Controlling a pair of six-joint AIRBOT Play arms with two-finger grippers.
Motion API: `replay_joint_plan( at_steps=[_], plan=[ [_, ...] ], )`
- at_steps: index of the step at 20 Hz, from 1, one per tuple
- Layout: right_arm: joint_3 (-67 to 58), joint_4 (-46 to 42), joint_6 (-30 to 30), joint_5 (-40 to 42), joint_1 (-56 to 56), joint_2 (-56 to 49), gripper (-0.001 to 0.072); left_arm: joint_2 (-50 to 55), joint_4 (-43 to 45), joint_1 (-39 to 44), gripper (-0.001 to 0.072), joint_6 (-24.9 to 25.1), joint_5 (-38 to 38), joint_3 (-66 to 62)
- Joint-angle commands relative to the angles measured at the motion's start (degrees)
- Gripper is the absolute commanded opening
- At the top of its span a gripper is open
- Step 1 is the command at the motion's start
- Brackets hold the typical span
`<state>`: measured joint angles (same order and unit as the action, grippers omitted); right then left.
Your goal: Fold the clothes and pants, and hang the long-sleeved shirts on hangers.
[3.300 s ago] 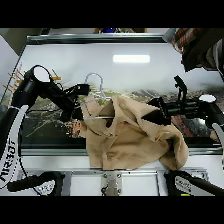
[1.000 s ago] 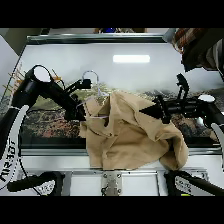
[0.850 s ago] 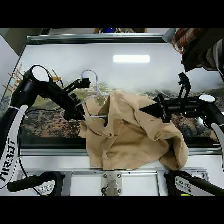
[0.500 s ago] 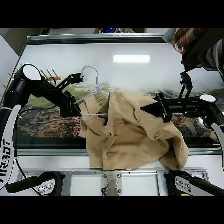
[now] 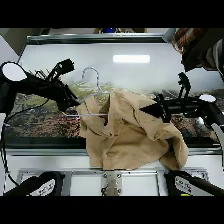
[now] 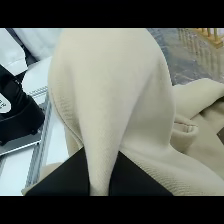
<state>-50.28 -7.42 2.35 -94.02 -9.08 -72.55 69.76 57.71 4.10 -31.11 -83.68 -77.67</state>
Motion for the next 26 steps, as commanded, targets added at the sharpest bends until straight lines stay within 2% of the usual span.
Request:
replay_joint_plan(
  at_steps=[1, 5, 7, 9, 11, 12, 13, 14, 15, 18, 19, 23, 26],
  plan=[
    [-0.04, -0.33, -0.74, 1.92, -0.2, 0.26, 0.0017, -2.89, 1.75, -0.48, 0.0288, -3.06, 3.48, -0.07],
    [-0.17, -0.28, -0.94, 2.84, -2.1, 1.95, 0.0017, -6.91, 1.49, -5.99, 0.0288, -11.43, 8.76, -0.07],
    [-0.31, -0.31, -3.3, 4.17, -3.78, 3.67, 0.0017, -9.11, 1.18, -9.77, 0.0288, -17.14, 10.86, -0.07],
    [-0.42, -0.31, -4.37, 4.85, -5.88, 5.92, 0.0017, -11.23, 1.2, -12.96, 0.0288, -24.83, 11.87, -0.04],
    [-0.42, -0.31, -5.44, 4.94, -7.21, 8.02, 0.0017, -12.76, 1.18, -13.97, 0.0292, -32.54, 9.73, -0.04],
    [-0.42, -0.31, -5.44, 5.27, -7.69, 9.09, 0.0017, -13.14, 1.14, -13.35, 0.0462, -34.67, 7.56, -0.02],
    [-0.42, -0.28, -5.44, 5.73, -8.02, 9.99, 0.0017, -13.2, 1.14, -12.09, 0.0621, -37.88, 4.94, 0.13],
    [-0.42, -0.28, -5.46, 6.4, -8.31, 10.75, 0.0017, -13.2, 1.07, -10.36, 0.0641, -40.48, 3.04, 0.94],
    [-0.42, -0.28, -5.62, 7.3, -8.33, 11.34, 0.0017, -13.2, 1.14, -8.33, 0.0637, -42.25, 3.04, 2.38],
    [-0.42, -0.26, -6.82, 7.67, -8.31, 12.07, 0.0018, -13.18, 1.29, -0.72, 0.0637, -55.91, 10.19, 10.4],
    [-0.42, -0.28, -7.39, 7.65, -8.31, 12.07, 0.0017, -12.96, 1.29, 2.29, 0.0637, -58.29, 13.84, 13.03],
    [-0.42, -0.28, -7.37, 7.67, -8.31, 12.07, 0.0018, -9.22, 1.25, 13.97, 0.0636, -62.1, 24.87, 16.72],
    [-0.42, -0.28, -7.37, 7.65, -8.31, 12.07, 0.0018, -4.17, 1.18, 18.25, 0.0636, -63.84, 25.62, 13.6]
  ],
)
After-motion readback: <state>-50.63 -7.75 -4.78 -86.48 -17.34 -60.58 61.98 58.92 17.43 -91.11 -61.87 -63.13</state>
